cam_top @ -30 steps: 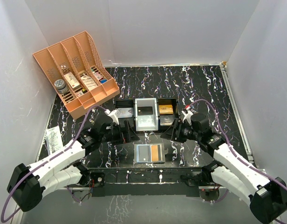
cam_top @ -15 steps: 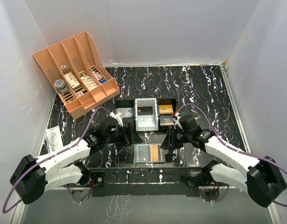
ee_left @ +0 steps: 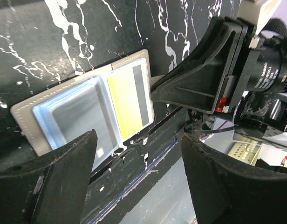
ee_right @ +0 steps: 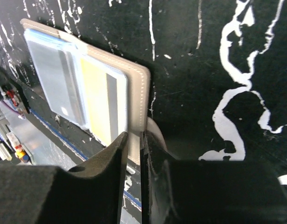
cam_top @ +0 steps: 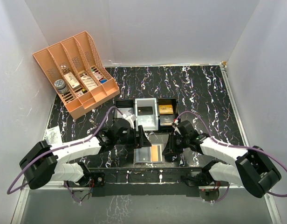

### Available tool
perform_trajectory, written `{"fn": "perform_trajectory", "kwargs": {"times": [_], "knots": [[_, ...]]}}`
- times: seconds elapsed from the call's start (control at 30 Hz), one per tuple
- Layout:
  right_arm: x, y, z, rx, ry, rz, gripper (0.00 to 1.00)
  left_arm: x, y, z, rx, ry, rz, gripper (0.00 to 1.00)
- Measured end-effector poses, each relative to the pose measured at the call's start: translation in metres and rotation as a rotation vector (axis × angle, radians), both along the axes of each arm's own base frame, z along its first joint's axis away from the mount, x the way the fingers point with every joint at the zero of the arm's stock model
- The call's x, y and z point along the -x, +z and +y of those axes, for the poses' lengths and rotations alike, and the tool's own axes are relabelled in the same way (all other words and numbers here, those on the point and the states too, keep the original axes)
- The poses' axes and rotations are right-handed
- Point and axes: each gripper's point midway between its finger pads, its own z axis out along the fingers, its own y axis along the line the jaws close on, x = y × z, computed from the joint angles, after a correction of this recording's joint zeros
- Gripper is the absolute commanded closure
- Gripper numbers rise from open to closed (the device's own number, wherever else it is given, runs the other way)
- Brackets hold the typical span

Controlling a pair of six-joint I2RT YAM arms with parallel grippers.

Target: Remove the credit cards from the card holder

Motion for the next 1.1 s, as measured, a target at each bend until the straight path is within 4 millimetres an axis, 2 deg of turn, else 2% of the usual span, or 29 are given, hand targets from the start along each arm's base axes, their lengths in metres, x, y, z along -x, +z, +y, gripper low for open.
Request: {"fn": "perform_trajectory", "kwargs": {"times": [0.17, 0.27, 0.43, 0.53, 0.67, 0.8, 0.97, 1.1], "knots": [[-0.003, -0.001, 0.002, -0.009, -0.005, -0.012, 0.86, 0.007, -0.011, -0.012, -0.035, -0.042, 0.017, 0.43], [-0.005, 0.0, 0.003, -0.016, -0.009, -0.019, 0.89, 0.008, -0.017, -0.014, -0.054, -0.053, 0.024, 0.52], [-0.006, 0.0, 0.0, 0.005, -0.024, -0.022, 0.89, 0.005, -0.025, -0.02, -0.094, -0.063, 0.023, 0.61], [-0.01, 0.011, 0.0, -0.001, -0.027, -0.046, 0.89, 0.007, -0.033, -0.023, -0.121, -0.074, 0.025, 0.66], [-0.018, 0.032, 0.011, -0.061, -0.014, -0.094, 0.88, 0.012, -0.05, -0.021, -0.179, -0.08, 0.041, 0.68], [-0.017, 0.036, 0.018, -0.098, 0.009, -0.092, 0.88, 0.014, -0.057, -0.019, -0.207, -0.072, 0.049, 0.69], [-0.013, 0.023, 0.021, -0.088, 0.029, -0.04, 0.88, 0.013, -0.058, -0.019, -0.211, -0.059, 0.047, 0.65], [-0.007, 0.0, 0.015, -0.046, 0.018, -0.003, 0.9, 0.012, -0.057, -0.02, -0.209, -0.049, 0.047, 0.62]]}}
